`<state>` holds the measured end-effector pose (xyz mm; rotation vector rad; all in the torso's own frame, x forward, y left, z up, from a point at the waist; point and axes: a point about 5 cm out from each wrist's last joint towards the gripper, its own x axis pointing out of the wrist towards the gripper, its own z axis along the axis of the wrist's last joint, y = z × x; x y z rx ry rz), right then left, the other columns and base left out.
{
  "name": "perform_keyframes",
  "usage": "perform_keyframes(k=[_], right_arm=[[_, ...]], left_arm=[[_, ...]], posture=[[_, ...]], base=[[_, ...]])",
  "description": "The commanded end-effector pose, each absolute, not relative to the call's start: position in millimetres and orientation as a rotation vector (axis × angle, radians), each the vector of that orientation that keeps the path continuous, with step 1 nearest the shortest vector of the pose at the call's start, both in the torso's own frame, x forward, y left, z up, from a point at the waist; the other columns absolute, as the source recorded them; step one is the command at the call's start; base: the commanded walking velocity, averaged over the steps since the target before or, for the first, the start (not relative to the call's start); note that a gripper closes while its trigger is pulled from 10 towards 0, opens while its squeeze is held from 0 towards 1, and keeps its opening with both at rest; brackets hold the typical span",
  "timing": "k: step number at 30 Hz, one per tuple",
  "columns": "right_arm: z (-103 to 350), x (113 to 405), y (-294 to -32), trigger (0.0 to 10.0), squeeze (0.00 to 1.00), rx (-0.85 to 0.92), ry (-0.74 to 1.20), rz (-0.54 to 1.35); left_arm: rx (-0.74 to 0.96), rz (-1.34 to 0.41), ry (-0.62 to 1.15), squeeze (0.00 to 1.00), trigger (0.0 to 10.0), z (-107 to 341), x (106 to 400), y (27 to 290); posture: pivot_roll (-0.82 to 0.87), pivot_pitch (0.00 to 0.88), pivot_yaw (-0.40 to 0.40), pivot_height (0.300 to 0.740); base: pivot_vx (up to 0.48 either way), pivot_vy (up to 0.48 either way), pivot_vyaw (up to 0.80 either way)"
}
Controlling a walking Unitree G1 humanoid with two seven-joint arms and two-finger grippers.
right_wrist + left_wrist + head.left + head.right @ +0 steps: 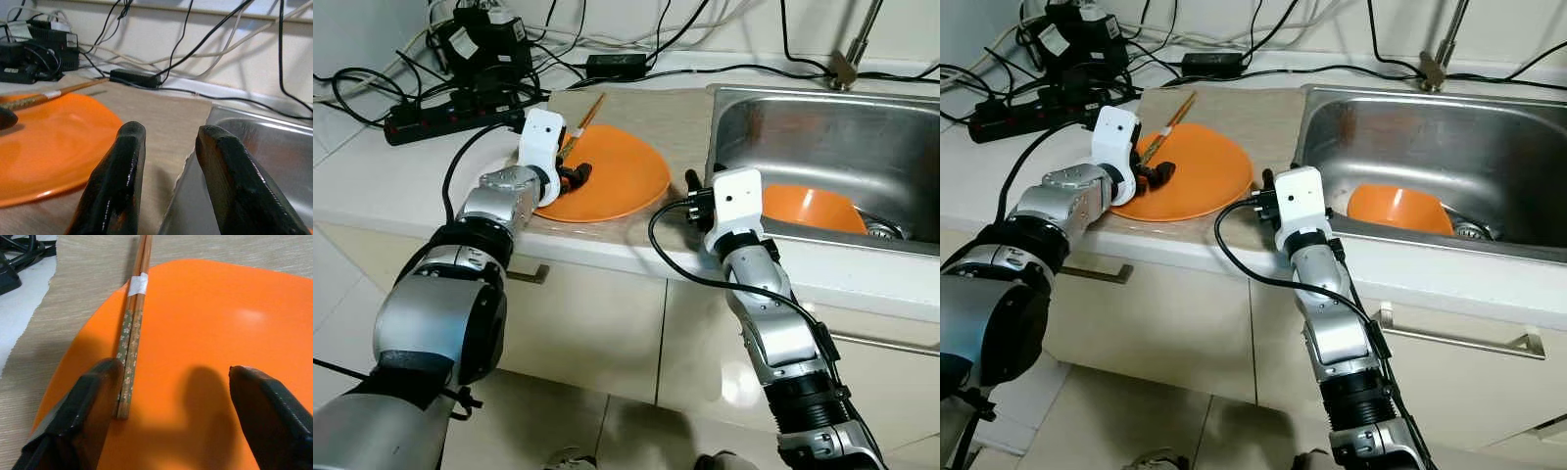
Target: Kitchen organization
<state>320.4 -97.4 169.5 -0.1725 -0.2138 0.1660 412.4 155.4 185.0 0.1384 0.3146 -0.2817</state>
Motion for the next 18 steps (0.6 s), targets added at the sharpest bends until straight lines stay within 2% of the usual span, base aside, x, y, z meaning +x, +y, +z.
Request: perform_keyframes(k=[1,18], right_arm=[[170,319,-95,10.0,0.0,-0.174,-0.209,0.18],[168,318,-94,10.0,0.0,-0.177,-0.197,0.187]], left_arm=[[0.145,-0.287,0.31,0.0,0.0,187,413,154],[0.124,-0.293,0.388,0.0,0.0,175,409,157]], posture=[[-0.04,0.0,0.074,0.715],[-0.03,0.0,0.072,0.715]], base=[[0.0,0.0,0.0],[0.0,0.0,0.0]])
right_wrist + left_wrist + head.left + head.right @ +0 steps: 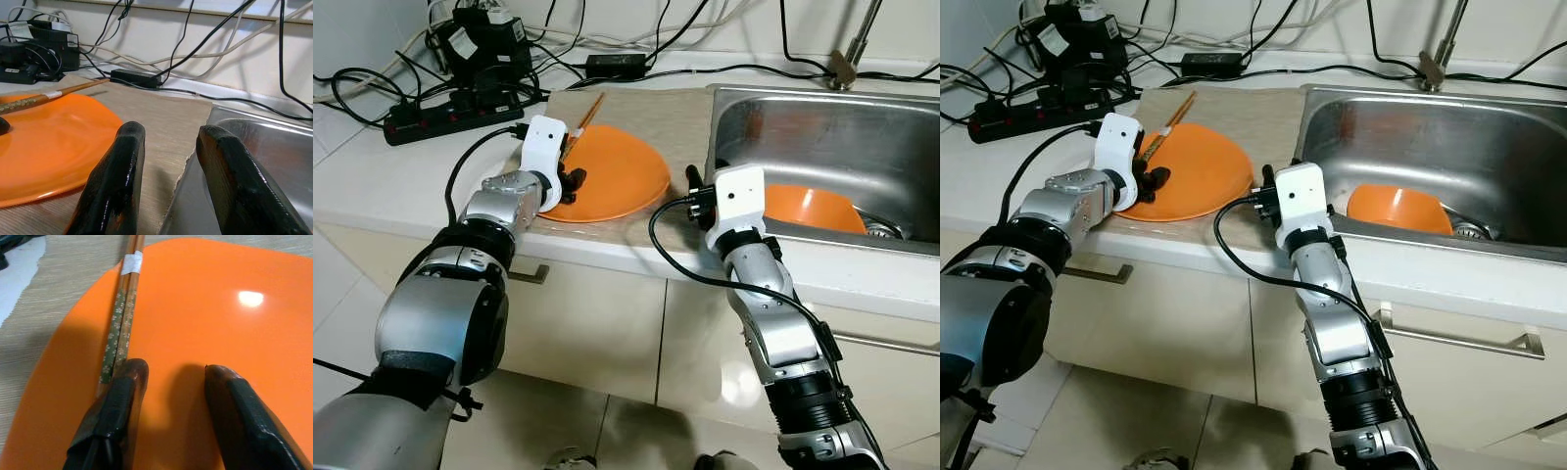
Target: Kitchen organization
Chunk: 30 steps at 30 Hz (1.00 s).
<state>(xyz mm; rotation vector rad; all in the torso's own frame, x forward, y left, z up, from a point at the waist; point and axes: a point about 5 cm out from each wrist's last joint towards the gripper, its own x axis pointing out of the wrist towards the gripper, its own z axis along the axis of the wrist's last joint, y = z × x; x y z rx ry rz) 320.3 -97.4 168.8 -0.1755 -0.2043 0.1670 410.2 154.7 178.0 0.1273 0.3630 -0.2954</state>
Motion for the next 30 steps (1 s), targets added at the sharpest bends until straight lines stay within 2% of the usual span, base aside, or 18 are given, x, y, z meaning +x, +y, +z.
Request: perform_keyframes(k=[1,9,13,14,17,21,25,30], right_arm=[[168,318,-94,10.0,0.0,-0.177,-0.196,0.188],[167,317,-93,10.0,0.0,-0.177,-0.193,0.188],[166,316,-94,10.0,0.0,-0.176,-0.19,0.184],[166,316,-95,10.0,0.0,-0.176,-0.19,0.182],[166,315,-95,10.0,0.0,-0.177,-0.189,0.179],[166,314,-100,10.0,0.0,-0.211,-0.21,0.153],[165,313,-104,10.0,0.0,-0.217,-0.219,0.128],[167,313,-110,10.0,0.0,-0.221,-0.236,0.09]], left_arm=[[0.121,-0.298,0.39,0.0,0.0,175,409,157],[0.118,-0.32,0.373,0.0,0.0,178,410,157],[0.176,-0.336,0.237,0.0,0.0,202,416,151],[0.19,-0.327,0.173,0.0,10.0,212,418,150],[0.168,-0.314,0.077,0.0,10.0,226,419,149],[0.064,-0.273,-0.187,0.0,10.0,248,404,154],[-0.003,-0.209,-0.22,0.0,10.0,232,384,167],[-0.031,-0.155,-0.155,0.0,10.0,202,364,177]], posture=[[-0.03,0.0,0.072,0.715],[-0.04,0.0,0.075,0.715],[-0.04,0.003,0.077,0.715],[-0.04,0.004,0.08,0.715],[-0.04,0.004,0.082,0.715],[-0.03,0.008,0.086,0.715],[-0.03,0.009,0.085,0.715],[-0.02,0.005,0.082,0.715]], base=[[0.0,0.0,0.0],[0.0,0.0,0.0],[0.0,0.0,0.0],[0.0,0.0,0.0],[0.0,0.0,0.0],[0.0,0.0,0.0],[0.0,0.0,0.0],[0.0,0.0,0.0]])
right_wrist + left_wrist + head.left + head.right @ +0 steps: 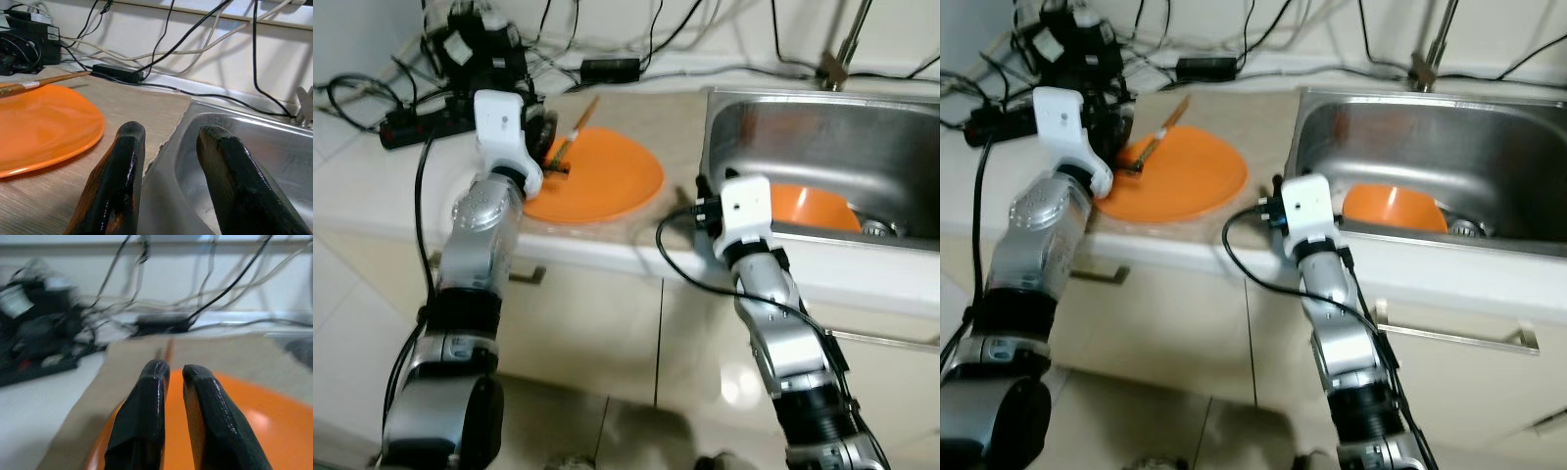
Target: Kitchen organization
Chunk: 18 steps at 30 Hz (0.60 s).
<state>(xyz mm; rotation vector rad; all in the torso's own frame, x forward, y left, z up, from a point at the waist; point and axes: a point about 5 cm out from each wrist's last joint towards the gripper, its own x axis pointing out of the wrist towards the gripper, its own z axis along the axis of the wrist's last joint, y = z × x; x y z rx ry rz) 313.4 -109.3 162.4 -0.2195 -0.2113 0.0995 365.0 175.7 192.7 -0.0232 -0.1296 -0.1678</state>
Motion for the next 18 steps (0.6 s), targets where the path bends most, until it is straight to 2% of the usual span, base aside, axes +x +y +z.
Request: perform_keyframes(k=[1,7,12,18], right_arm=[[169,313,-112,10.0,0.0,-0.225,-0.248,0.074],[169,313,-112,10.0,0.0,-0.23,-0.254,0.075],[169,313,-111,10.0,0.0,-0.234,-0.259,0.076],[169,310,-108,10.0,0.0,-0.242,-0.269,0.079]], left_arm=[[-0.035,-0.121,-0.116,0.0,10.0,185,353,182],[-0.031,-0.081,-0.071,0.0,10.0,168,334,187],[-0.003,-0.11,-0.106,0.0,10.0,178,332,178],[0.028,-0.174,-0.162,0.0,10.0,192,329,162]], posture=[[-0.01,0.003,0.081,0.715],[-0.01,0.0,0.078,0.715],[-0.01,0.0,0.077,0.715],[-0.01,0.0,0.077,0.715]], base=[[0.0,0.0,0.0],[0.0,0.0,0.0],[0.0,0.0,0.0],[0.353,0.254,0.0]])
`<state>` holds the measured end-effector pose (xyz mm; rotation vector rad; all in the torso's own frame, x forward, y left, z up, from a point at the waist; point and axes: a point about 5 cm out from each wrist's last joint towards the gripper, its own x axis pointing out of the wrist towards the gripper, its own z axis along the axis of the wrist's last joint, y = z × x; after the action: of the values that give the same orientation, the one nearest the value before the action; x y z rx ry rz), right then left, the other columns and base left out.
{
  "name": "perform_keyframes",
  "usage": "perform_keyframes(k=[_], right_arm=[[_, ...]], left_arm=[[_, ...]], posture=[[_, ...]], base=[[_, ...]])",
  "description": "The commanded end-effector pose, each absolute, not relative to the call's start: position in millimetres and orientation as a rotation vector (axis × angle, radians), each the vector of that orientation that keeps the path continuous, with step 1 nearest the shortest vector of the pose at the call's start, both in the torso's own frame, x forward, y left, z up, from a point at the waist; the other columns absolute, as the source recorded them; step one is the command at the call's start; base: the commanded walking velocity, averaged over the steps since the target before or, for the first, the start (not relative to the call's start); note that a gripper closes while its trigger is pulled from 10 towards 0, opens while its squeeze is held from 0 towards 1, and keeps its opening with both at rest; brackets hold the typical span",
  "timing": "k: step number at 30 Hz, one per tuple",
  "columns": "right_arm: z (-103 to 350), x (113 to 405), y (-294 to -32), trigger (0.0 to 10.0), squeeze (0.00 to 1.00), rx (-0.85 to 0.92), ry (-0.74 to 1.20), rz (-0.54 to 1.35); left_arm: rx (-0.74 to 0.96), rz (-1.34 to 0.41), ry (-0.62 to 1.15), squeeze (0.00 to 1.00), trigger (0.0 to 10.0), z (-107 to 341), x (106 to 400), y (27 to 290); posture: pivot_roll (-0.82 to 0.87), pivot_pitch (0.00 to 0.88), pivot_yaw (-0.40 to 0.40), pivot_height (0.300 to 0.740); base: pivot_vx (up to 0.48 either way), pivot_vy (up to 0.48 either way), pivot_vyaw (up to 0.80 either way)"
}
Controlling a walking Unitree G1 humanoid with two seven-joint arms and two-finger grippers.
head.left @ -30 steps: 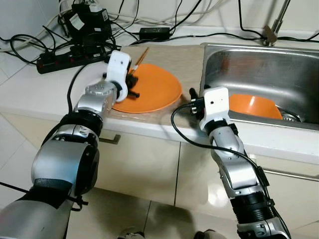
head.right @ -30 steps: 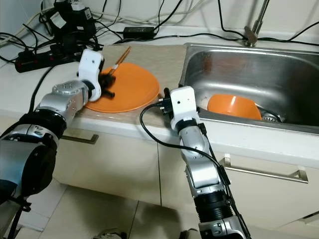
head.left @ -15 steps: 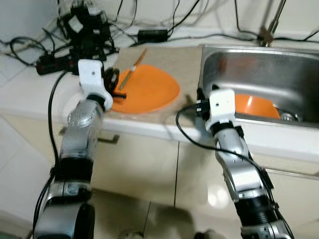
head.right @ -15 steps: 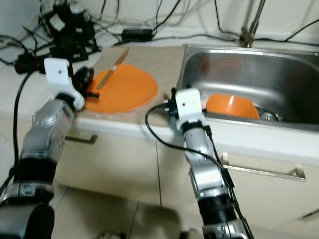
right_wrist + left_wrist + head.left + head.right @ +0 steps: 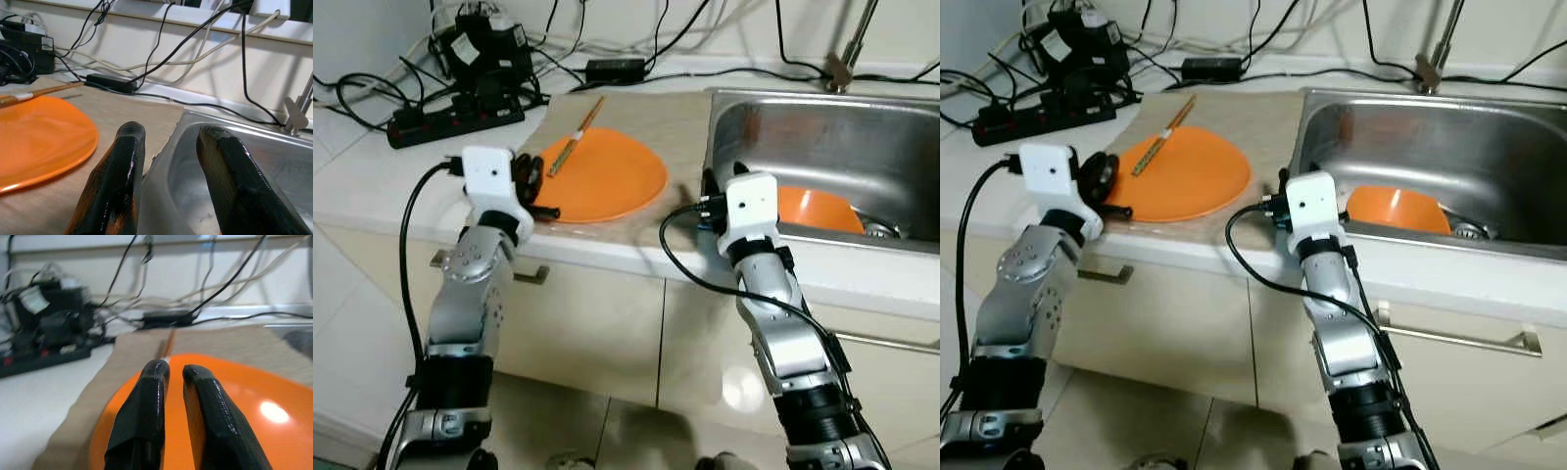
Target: Kitchen organization
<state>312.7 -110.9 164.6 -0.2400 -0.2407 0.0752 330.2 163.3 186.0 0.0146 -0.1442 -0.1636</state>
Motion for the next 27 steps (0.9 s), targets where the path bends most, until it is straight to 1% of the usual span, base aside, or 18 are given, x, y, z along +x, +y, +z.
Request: perform_keyframes(k=[1,6,8,20,23,27], right_arm=[[169,310,-108,10.0,0.0,-0.243,-0.268,0.078],[167,310,-107,10.0,0.0,-0.238,-0.263,0.08],[167,310,-107,10.0,0.0,-0.237,-0.262,0.081],[166,311,-102,10.0,0.0,-0.234,-0.262,0.097],[166,310,-102,10.0,0.0,-0.234,-0.262,0.1],[165,310,-102,10.0,0.0,-0.234,-0.261,0.101]], left_arm=[[0.033,-0.185,-0.161,0.0,10.0,192,329,160],[0.042,-0.225,-0.155,0.0,10.0,192,328,151],[0.057,-0.232,-0.153,0.0,10.0,192,327,149],[0.09,-0.294,-0.125,0.0,10.0,190,325,138],[0.081,-0.298,-0.133,0.0,10.0,190,324,136],[0.111,-0.312,-0.137,0.0,10.0,190,324,134]], posture=[[-0.02,0.0,0.085,0.715],[-0.03,0.0,0.087,0.715],[-0.03,0.0,0.087,0.715],[-0.02,0.0,0.085,0.715],[-0.02,0.0,0.085,0.715],[-0.02,0.0,0.087,0.715]], base=[[0.412,0.244,0.0],[0.413,0.243,0.0],[0.431,0.0,0.0],[0.0,0.0,0.0],[0.398,0.0,0.0],[0.45,0.0,0.0]])
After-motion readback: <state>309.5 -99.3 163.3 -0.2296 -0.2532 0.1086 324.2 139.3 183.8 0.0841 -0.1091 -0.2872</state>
